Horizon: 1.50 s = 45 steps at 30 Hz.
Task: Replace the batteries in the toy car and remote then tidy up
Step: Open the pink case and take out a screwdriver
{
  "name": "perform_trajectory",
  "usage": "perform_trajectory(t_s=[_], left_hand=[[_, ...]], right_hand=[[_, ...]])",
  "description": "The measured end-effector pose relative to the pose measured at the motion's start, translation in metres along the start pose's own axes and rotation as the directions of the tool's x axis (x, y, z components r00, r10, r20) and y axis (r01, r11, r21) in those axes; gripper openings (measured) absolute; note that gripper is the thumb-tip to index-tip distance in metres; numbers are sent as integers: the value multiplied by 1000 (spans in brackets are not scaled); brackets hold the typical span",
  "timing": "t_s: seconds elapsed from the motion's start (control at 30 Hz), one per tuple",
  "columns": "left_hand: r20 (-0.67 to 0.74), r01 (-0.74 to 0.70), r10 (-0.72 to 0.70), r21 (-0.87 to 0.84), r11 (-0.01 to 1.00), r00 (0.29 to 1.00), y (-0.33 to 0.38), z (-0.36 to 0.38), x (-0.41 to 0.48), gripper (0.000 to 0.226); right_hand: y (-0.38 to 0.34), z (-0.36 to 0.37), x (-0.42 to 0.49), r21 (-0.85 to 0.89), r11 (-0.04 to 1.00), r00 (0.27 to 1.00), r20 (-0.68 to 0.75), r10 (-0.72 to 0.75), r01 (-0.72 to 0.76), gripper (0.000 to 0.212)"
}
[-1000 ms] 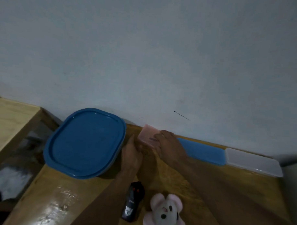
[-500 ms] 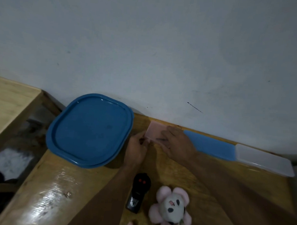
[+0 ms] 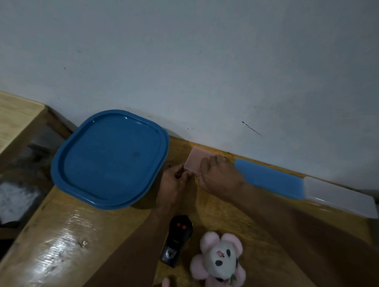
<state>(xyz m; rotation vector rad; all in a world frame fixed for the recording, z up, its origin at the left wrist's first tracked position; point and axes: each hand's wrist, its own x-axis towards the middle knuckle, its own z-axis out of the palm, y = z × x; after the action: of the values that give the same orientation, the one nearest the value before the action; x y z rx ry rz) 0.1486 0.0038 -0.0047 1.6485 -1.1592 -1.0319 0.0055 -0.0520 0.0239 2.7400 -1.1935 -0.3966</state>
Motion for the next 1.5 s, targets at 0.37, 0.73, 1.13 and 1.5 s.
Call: perform_trajectory(t_s=[0.37,0.73,1.13,1.5], left_hand=[[-40,11,-6,115,993,999,-9,3,2,15],[-17,22,-20,91,996,1000,3,3,-2,21],[-123,155,-123,305,940,985,11,16,7,21],[-99,127,-111,183,975,989,23,12,-3,26]], right_hand=[[-6,5,2,-36,999,998,-40,38,-40,44],[33,-14,-5,144,985,944,-299,135,-95,20],[23,-21,-3,333,937,990,-58,130,-103,38],[20,-4,-1,136,990,999,-21,42,-38,28]])
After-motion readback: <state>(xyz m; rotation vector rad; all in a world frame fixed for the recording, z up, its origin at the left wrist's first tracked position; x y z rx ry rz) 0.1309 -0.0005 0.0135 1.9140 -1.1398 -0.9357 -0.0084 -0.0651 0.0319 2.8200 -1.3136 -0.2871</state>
